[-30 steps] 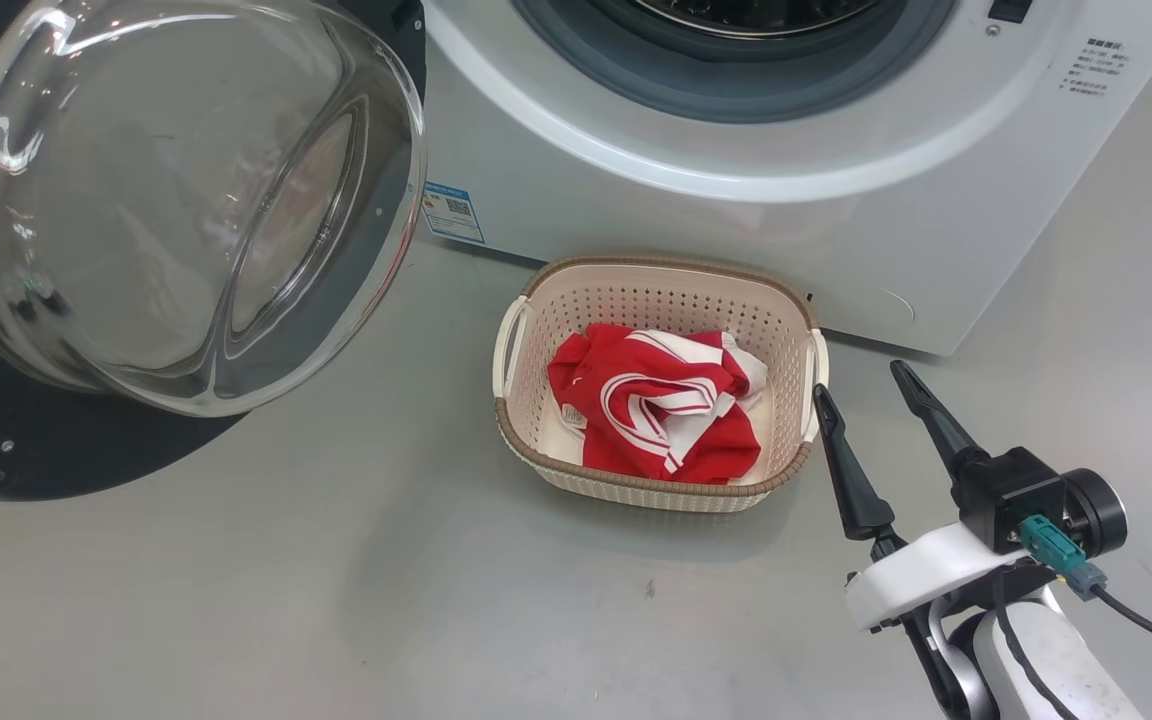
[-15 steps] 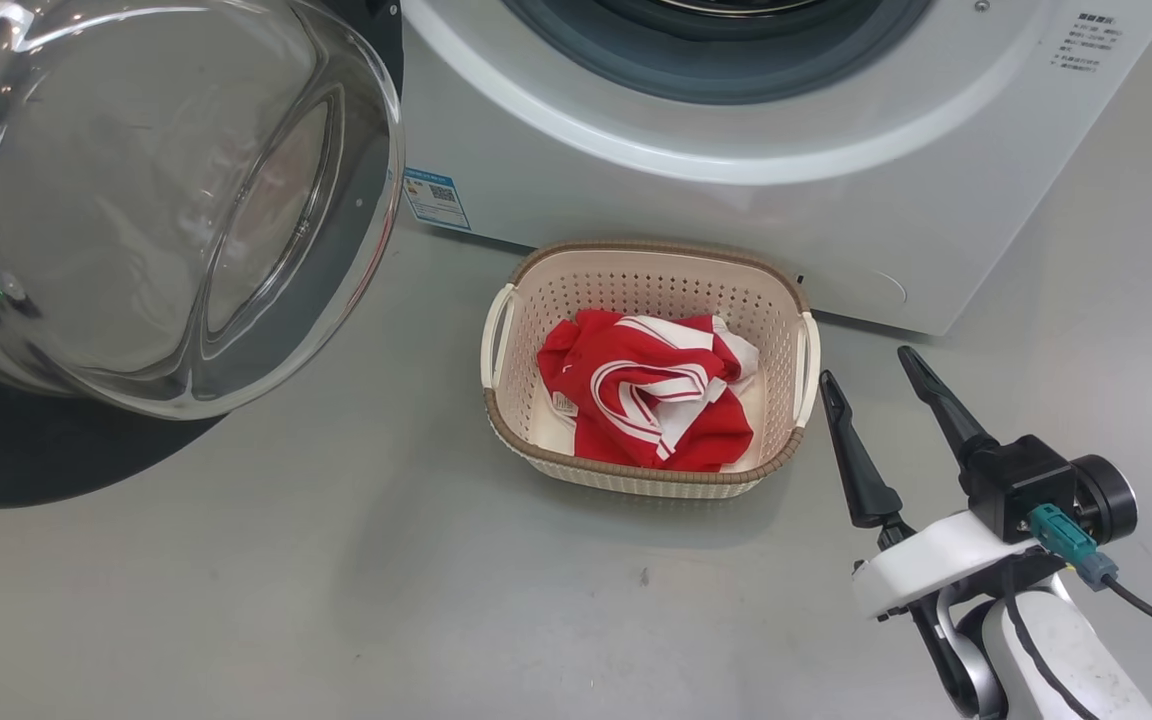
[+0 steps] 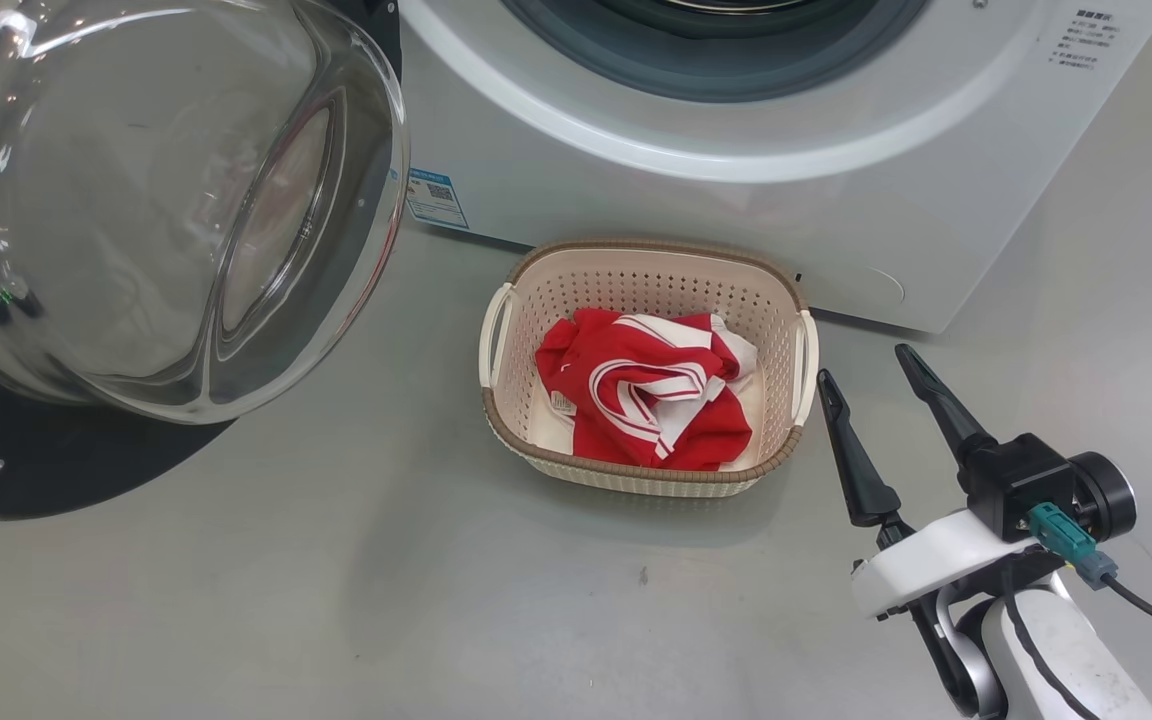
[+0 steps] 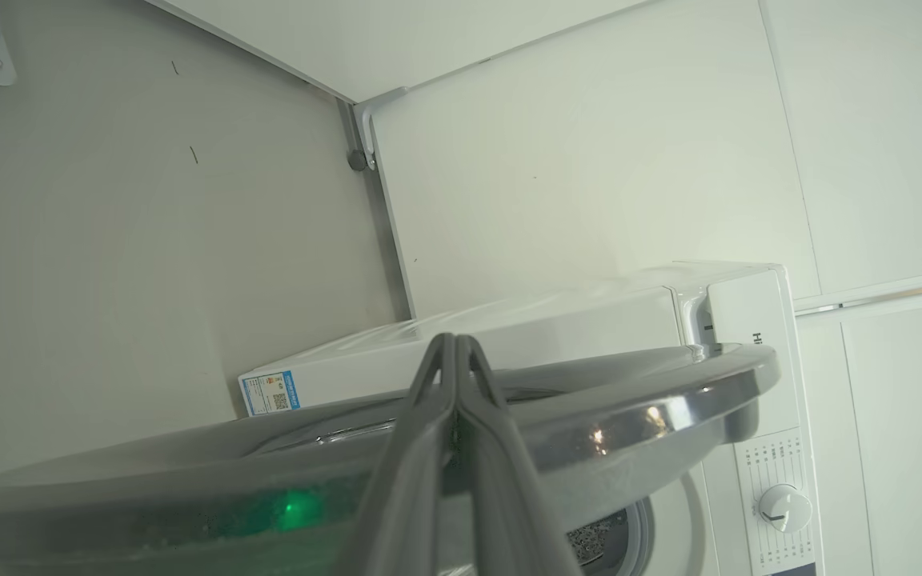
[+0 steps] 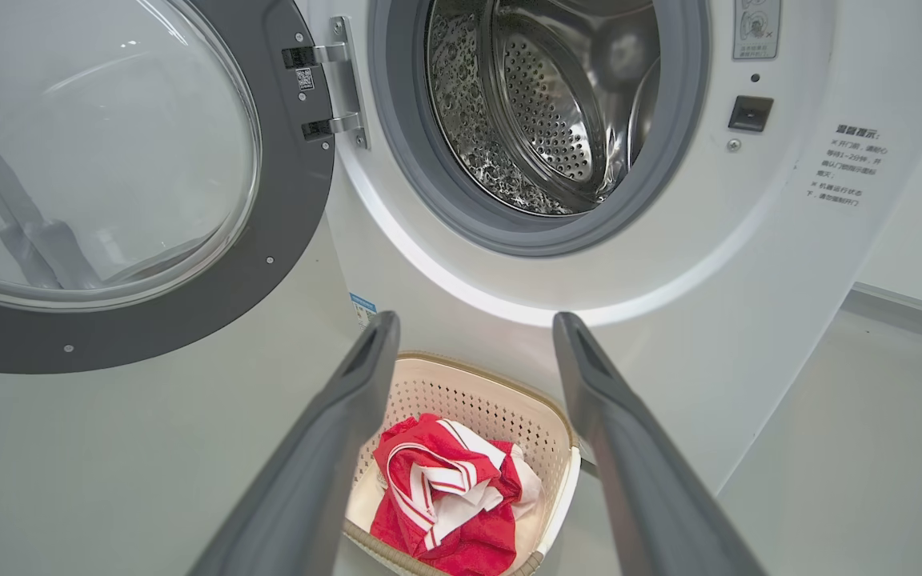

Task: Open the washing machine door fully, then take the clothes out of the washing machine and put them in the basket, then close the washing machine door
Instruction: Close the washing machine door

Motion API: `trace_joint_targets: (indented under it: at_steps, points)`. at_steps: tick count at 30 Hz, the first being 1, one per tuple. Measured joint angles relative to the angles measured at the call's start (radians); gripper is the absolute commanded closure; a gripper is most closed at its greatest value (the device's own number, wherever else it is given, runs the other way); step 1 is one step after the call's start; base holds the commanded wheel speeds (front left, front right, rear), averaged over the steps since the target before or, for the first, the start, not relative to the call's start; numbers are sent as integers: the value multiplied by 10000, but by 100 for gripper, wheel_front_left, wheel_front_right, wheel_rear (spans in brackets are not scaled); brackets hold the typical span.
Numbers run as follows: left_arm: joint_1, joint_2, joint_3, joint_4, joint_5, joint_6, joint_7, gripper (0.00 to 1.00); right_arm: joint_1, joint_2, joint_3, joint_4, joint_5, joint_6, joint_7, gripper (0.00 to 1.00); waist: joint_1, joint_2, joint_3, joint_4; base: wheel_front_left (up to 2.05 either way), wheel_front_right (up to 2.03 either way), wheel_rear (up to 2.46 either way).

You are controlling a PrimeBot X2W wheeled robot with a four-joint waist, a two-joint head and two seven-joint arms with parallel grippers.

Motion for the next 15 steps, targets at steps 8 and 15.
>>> trace_joint_targets:
  at_steps: [8, 15]
  points:
    - [53, -27, 2, -73, -545, -508, 842, 100, 0, 44, -75, 0, 19, -2, -102, 0, 0, 0, -88, -74, 0, 0, 0]
    - [553, 102, -71, -313, -662, -871, 1590, 100, -5, 92, -111, 0, 29, -17, -119, 0, 0, 0, -164, -178, 0, 0, 0]
